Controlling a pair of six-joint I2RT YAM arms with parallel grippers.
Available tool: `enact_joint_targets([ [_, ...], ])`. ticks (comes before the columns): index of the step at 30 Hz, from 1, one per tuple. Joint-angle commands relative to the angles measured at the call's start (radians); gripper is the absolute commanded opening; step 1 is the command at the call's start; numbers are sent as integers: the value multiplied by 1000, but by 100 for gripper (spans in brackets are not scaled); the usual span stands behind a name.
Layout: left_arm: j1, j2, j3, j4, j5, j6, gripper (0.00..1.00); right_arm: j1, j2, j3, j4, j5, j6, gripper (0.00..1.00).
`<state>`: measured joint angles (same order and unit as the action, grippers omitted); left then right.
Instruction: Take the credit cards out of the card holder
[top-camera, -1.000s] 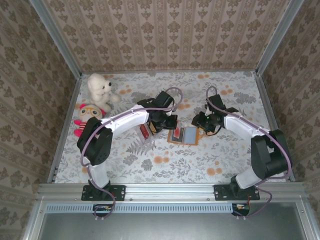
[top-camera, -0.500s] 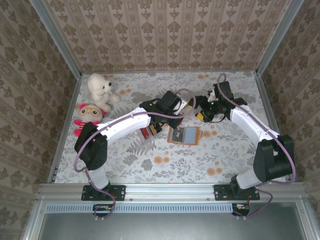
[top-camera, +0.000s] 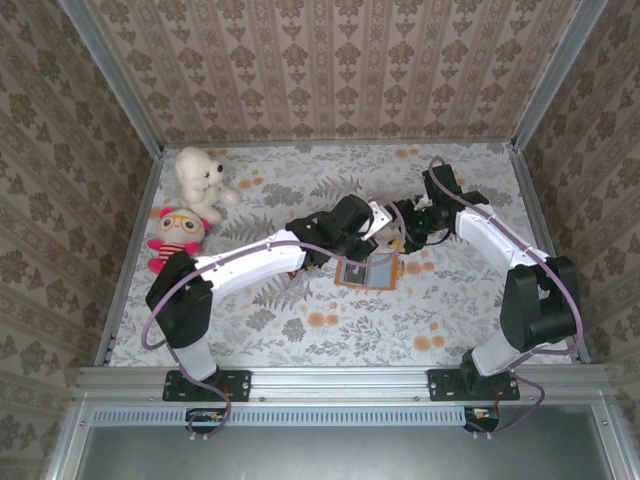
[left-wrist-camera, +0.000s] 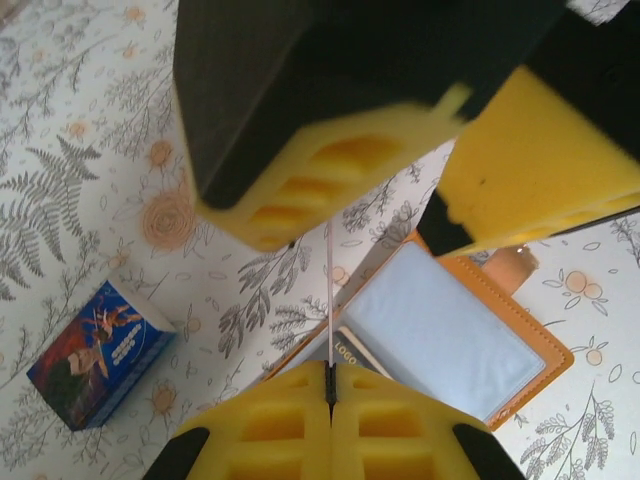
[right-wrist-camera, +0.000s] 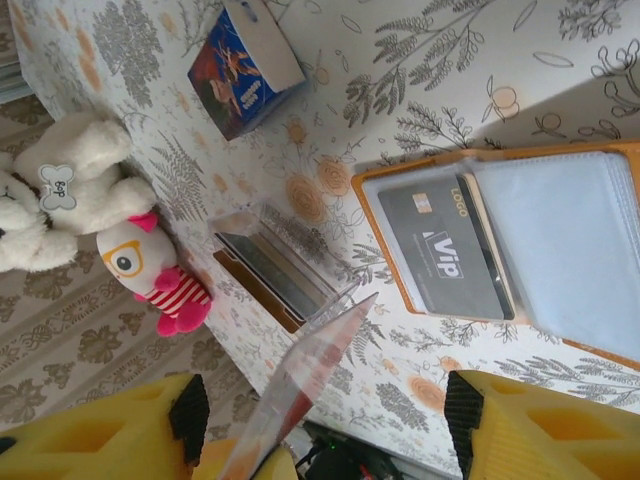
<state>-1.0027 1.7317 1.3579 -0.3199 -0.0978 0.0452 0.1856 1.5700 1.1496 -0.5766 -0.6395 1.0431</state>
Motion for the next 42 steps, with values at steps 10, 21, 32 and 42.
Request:
enact_joint_targets([
  [10,-45,-24,-31,57,-82,95,0,-5,17,-7,33,-63,76,21],
  [21,54,-161,-67,-35,52,-167,59,-31,-138,-95,314,38,-161,1],
  [32,281,-260,-171,68,372,-691,73,9,-249,-217,633,-18,-239,2],
  [42,335,-225,-260,319,578,-953,75,62,-217,-215,847,-79,7,4],
])
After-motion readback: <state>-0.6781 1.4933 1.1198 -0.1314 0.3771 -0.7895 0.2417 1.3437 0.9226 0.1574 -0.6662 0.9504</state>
